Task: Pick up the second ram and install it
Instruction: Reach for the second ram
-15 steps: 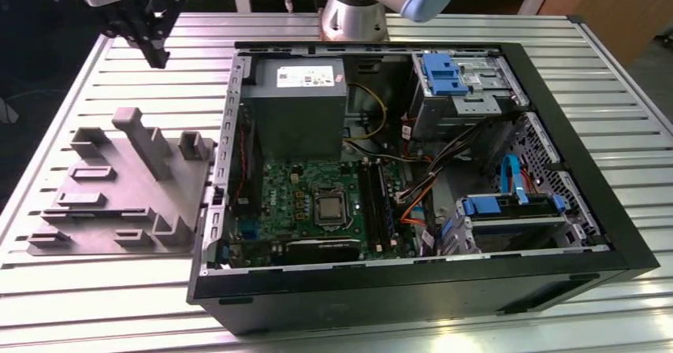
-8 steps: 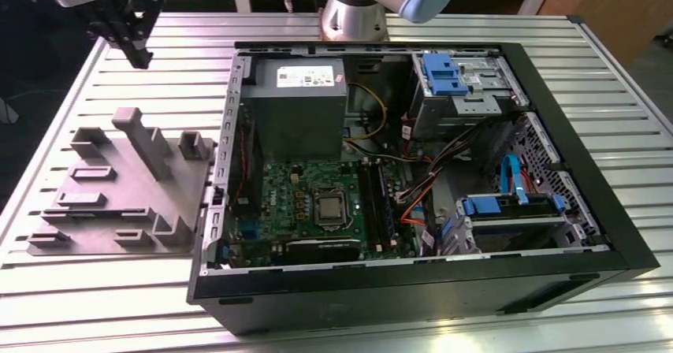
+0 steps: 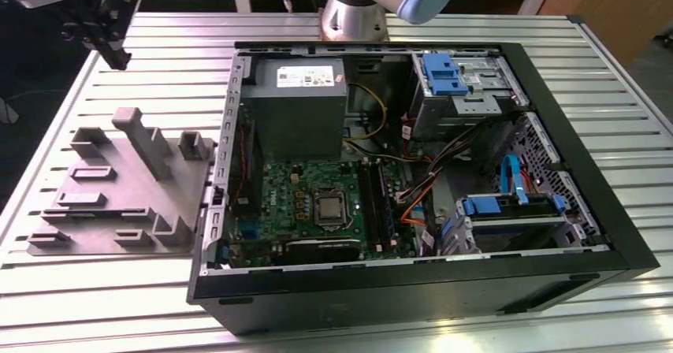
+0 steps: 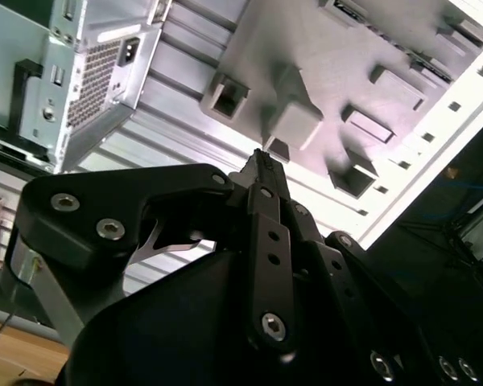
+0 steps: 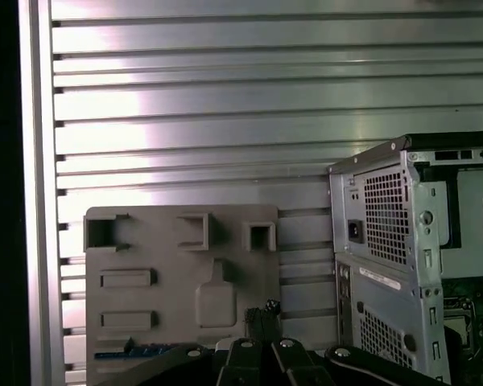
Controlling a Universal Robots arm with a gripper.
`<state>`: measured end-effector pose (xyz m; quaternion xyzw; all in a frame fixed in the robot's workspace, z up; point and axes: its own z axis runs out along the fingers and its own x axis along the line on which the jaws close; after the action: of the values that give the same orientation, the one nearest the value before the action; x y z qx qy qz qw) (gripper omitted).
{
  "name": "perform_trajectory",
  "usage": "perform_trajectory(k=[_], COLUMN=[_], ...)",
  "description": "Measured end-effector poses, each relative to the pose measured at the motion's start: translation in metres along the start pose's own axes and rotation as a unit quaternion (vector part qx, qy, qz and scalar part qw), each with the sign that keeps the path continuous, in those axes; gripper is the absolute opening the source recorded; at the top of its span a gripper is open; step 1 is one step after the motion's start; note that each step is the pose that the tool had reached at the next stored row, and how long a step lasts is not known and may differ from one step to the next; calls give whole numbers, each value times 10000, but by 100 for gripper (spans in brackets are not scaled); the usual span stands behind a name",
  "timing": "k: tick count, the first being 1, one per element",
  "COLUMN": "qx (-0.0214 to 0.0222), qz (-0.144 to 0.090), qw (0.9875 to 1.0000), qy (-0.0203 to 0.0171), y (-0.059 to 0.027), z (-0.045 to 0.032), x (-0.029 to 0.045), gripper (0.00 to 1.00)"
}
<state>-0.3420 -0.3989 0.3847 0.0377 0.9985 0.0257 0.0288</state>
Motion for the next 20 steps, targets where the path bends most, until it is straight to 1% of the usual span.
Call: perform_trajectory(k=[3, 5, 10, 14, 20], qx=[-1, 0, -1, -1, -1], qz=[-1, -1, 0, -1, -1], qw=[10000, 10000, 10000, 10000, 10000], qy=[-7, -6, -6, -6, -6], y=[-10, -17, -48, -81, -176], z=[12, 31, 67, 80, 95], x=[122, 189, 304, 373, 426], gripper=[10, 10, 10, 10, 10])
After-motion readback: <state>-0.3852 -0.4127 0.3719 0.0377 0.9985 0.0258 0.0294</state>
